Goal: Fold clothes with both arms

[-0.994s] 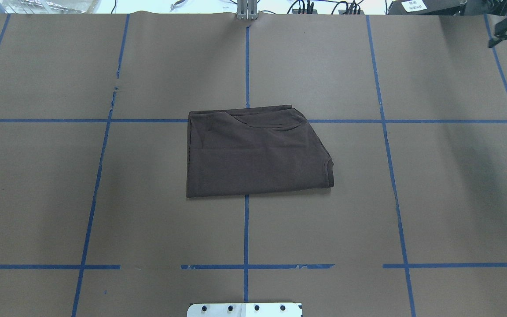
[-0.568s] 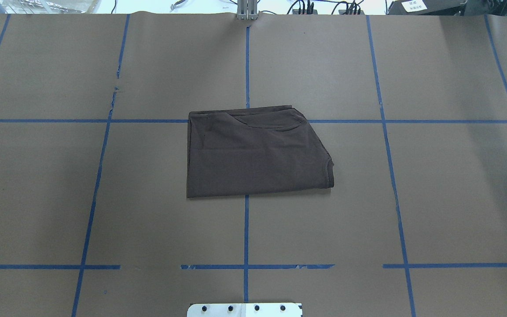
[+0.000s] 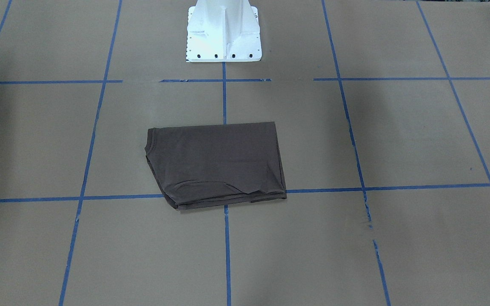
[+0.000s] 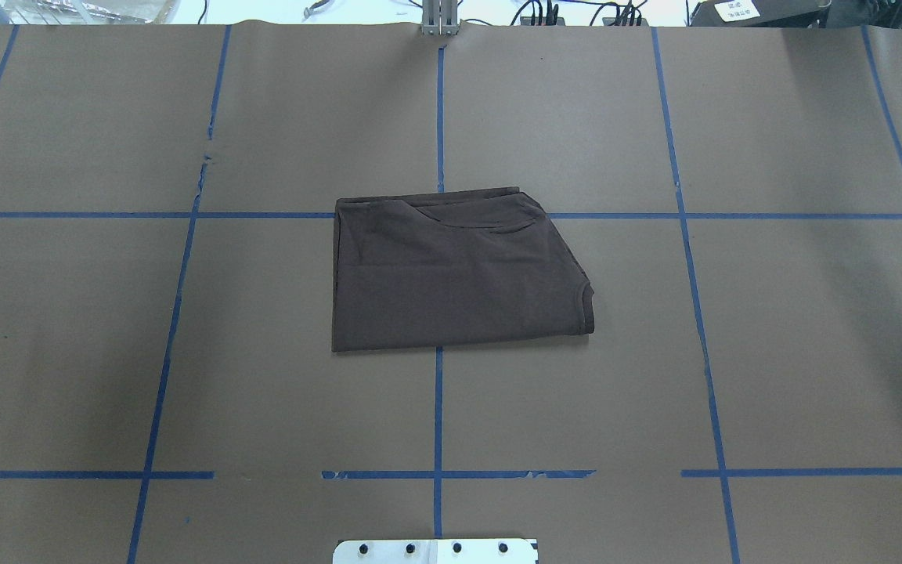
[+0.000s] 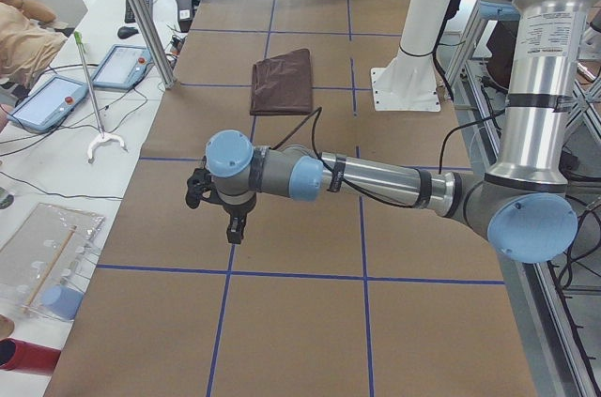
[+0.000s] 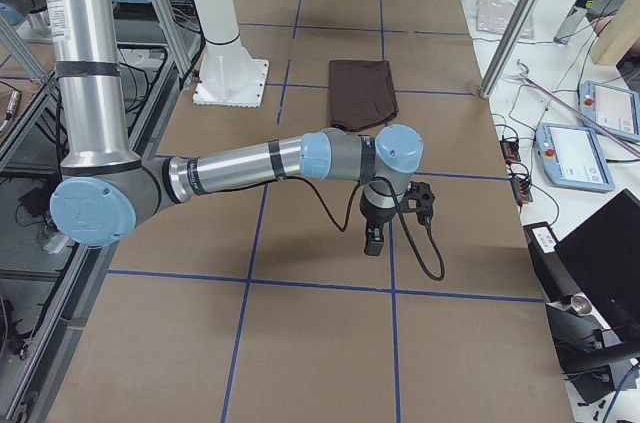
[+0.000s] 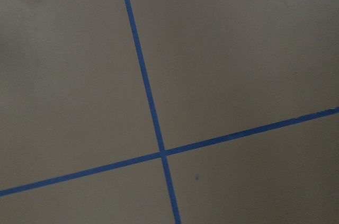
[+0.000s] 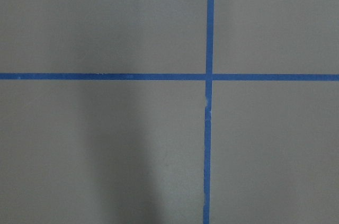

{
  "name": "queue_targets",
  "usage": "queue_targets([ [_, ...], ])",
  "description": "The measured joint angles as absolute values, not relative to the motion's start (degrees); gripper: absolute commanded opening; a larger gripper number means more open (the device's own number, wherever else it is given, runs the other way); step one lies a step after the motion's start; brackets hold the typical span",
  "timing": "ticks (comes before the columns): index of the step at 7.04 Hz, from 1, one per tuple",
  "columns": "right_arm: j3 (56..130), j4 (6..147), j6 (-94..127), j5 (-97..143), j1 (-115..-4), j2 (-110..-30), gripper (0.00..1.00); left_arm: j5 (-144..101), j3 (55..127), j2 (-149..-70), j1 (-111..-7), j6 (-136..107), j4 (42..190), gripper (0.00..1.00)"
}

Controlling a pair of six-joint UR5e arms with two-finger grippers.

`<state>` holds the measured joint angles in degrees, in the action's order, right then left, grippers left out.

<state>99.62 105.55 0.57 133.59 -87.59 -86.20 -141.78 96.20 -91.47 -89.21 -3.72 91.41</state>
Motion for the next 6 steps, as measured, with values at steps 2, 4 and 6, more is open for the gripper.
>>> queue_targets([
  [2, 97.4, 104.3, 0.5, 133.7, -87.0, -86.8, 1.0, -140.6, 96.3, -88.8, -89.3, 1.3, 94.4, 1.0],
  [4, 95.9, 103.7, 0.7, 133.8, -86.9, -87.4, 1.0, -134.9, 97.3, -88.3, -89.3, 6.0, 94.9, 1.0],
  [6, 95.2, 103.3, 1.1, 133.7, -86.9, -87.5, 1.0, -133.3, 97.4, -88.5, -89.3, 6.9, 94.7, 1.0],
])
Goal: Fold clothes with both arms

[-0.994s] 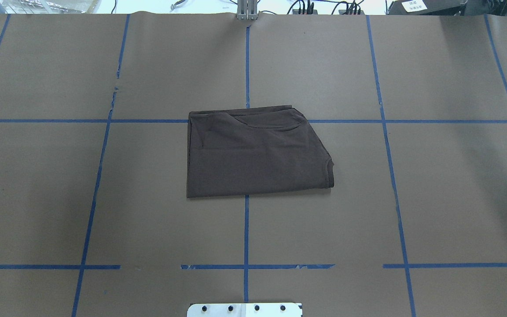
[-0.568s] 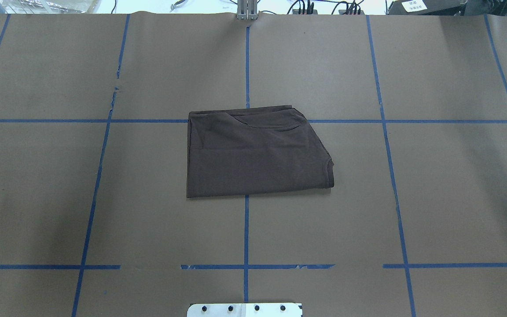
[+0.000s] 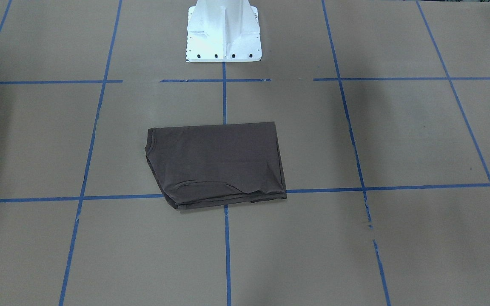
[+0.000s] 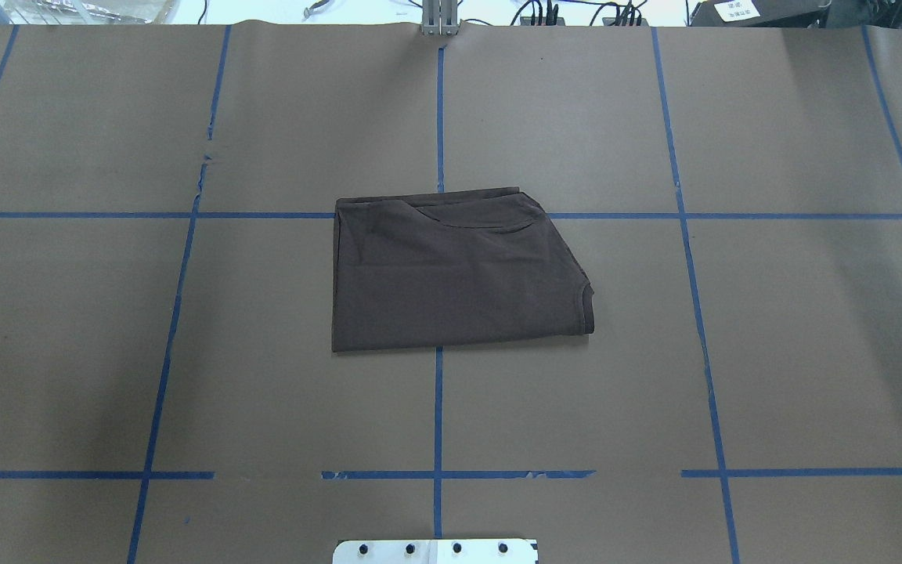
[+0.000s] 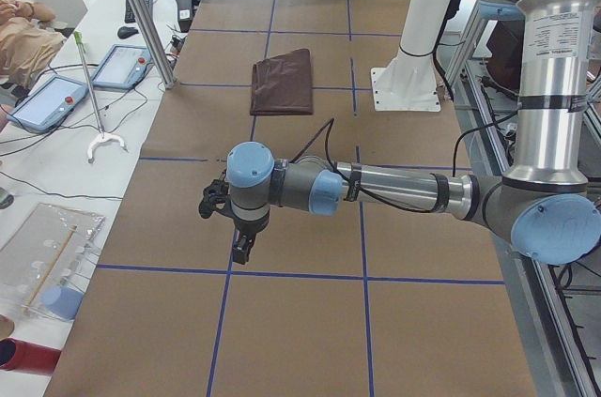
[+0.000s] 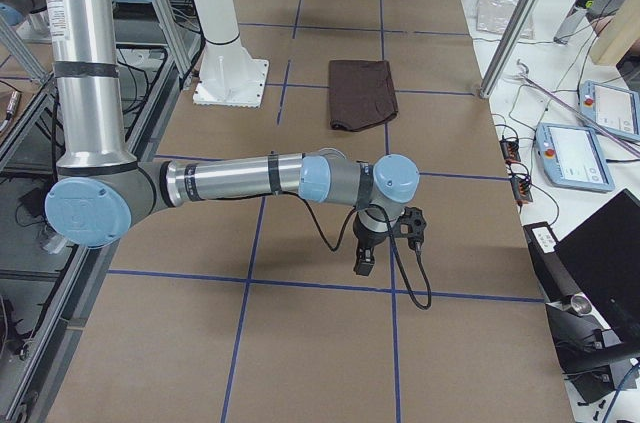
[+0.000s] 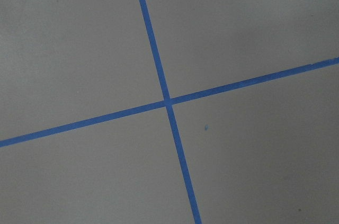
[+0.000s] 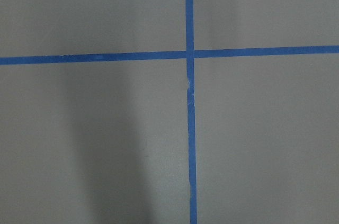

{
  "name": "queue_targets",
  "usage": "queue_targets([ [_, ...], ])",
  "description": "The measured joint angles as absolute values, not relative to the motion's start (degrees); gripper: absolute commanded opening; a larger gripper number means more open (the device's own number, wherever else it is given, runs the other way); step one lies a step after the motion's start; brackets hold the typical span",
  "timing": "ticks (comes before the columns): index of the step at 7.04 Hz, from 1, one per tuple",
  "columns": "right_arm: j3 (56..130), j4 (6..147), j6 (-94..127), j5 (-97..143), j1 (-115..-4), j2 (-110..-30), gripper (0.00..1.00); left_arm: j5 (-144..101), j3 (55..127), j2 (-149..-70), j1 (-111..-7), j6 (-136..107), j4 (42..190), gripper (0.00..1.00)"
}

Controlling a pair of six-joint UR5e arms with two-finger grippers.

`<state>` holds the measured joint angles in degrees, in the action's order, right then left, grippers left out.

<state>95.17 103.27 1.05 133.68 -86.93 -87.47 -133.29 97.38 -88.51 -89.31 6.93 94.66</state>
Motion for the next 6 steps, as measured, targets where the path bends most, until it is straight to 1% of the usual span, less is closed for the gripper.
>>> queue_targets([
  [6, 93.5, 101.2, 1.3, 133.9, -86.9, -87.3, 1.0, -132.6, 96.6, -88.3, -89.4, 7.0, 94.7, 1.0],
])
